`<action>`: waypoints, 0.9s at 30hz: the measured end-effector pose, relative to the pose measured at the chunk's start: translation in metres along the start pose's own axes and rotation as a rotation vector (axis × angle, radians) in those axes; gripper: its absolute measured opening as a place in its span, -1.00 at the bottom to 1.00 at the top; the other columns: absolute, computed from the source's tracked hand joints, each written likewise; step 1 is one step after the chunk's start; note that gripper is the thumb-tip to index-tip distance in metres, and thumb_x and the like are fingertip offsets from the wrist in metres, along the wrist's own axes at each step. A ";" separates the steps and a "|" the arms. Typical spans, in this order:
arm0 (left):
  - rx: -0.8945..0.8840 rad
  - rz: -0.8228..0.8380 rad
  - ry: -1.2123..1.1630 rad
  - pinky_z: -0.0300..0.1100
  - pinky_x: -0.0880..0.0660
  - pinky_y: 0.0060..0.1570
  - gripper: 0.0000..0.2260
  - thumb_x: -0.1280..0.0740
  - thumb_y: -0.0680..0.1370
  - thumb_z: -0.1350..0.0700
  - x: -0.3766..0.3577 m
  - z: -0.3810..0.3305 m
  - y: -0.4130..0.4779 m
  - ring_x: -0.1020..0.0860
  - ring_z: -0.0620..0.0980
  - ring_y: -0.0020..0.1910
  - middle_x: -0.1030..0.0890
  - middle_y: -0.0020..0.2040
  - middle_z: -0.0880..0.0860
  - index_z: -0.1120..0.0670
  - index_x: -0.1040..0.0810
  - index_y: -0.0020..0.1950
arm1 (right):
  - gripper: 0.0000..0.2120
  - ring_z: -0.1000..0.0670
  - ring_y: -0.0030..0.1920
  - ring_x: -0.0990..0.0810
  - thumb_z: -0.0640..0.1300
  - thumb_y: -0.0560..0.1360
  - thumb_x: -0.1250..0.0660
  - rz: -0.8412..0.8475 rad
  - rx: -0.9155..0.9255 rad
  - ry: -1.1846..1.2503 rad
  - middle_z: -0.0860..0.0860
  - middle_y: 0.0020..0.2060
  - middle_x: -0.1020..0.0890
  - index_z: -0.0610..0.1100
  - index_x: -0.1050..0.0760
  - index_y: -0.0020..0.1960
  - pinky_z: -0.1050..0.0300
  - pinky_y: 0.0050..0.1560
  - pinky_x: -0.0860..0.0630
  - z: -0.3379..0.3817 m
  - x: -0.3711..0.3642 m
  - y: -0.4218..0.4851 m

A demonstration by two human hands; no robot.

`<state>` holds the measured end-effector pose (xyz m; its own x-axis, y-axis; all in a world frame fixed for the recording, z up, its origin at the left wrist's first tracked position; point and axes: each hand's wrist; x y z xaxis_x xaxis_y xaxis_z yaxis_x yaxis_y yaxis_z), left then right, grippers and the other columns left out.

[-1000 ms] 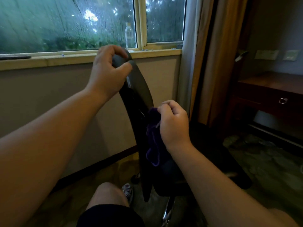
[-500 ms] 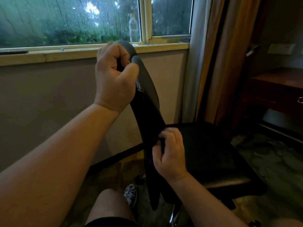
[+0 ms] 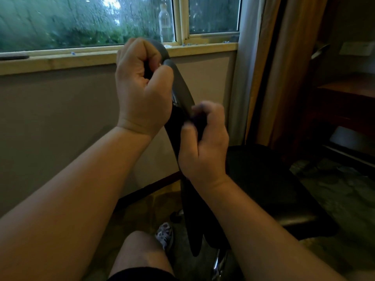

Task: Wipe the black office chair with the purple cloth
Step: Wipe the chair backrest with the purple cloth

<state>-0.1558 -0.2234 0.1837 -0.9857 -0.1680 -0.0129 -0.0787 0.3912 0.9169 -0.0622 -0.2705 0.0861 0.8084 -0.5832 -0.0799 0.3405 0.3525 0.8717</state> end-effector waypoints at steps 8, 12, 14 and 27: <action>0.028 -0.008 -0.013 0.19 -0.27 -0.24 -0.71 -0.18 0.31 0.36 0.002 0.004 0.001 -0.31 0.20 -0.26 -0.35 -0.32 0.22 -0.05 -0.25 -0.32 | -0.98 0.00 -0.26 -0.45 -0.16 0.62 -0.20 0.135 0.067 -0.228 -0.03 -0.22 -0.48 -0.08 -0.40 0.01 0.02 -0.26 -0.45 -0.039 0.022 -0.062; 0.034 -0.022 -0.011 0.17 -0.28 -0.22 -0.72 -0.18 0.31 0.36 0.003 0.003 0.004 -0.30 0.18 -0.24 -0.35 -0.30 0.20 -0.04 -0.25 -0.32 | -0.88 -0.04 -0.24 -0.51 -0.18 0.58 -0.22 0.274 0.054 -0.322 -0.04 -0.18 -0.53 -0.04 -0.39 0.09 -0.13 -0.22 -0.52 -0.062 0.043 -0.115; 0.038 -0.023 -0.004 0.17 -0.29 -0.20 -0.73 -0.18 0.32 0.35 0.003 0.003 0.004 -0.31 0.18 -0.23 -0.35 -0.30 0.19 -0.04 -0.26 -0.32 | -0.86 -0.04 -0.20 -0.53 -0.18 0.58 -0.22 0.240 -0.004 -0.307 0.00 -0.13 -0.54 -0.03 -0.40 0.11 -0.15 -0.20 -0.55 -0.061 0.041 -0.121; 0.025 -0.023 0.007 0.13 -0.30 -0.19 -0.73 -0.18 0.32 0.35 0.003 0.003 0.003 -0.30 0.17 -0.23 -0.34 -0.30 0.11 -0.03 -0.26 -0.31 | -0.82 0.15 -0.11 -0.53 -0.01 0.64 -0.25 0.007 -0.083 -0.077 0.18 -0.08 -0.46 0.03 -0.33 0.21 0.35 -0.13 -0.46 -0.010 -0.005 -0.015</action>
<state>-0.1591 -0.2199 0.1847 -0.9826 -0.1834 -0.0307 -0.1048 0.4095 0.9063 -0.0666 -0.2648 0.0686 0.7726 -0.6340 -0.0334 0.3758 0.4143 0.8289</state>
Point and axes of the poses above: each hand's wrist, its own y-axis towards the middle knuckle, its own x-axis out of the back of the hand, z = x × y
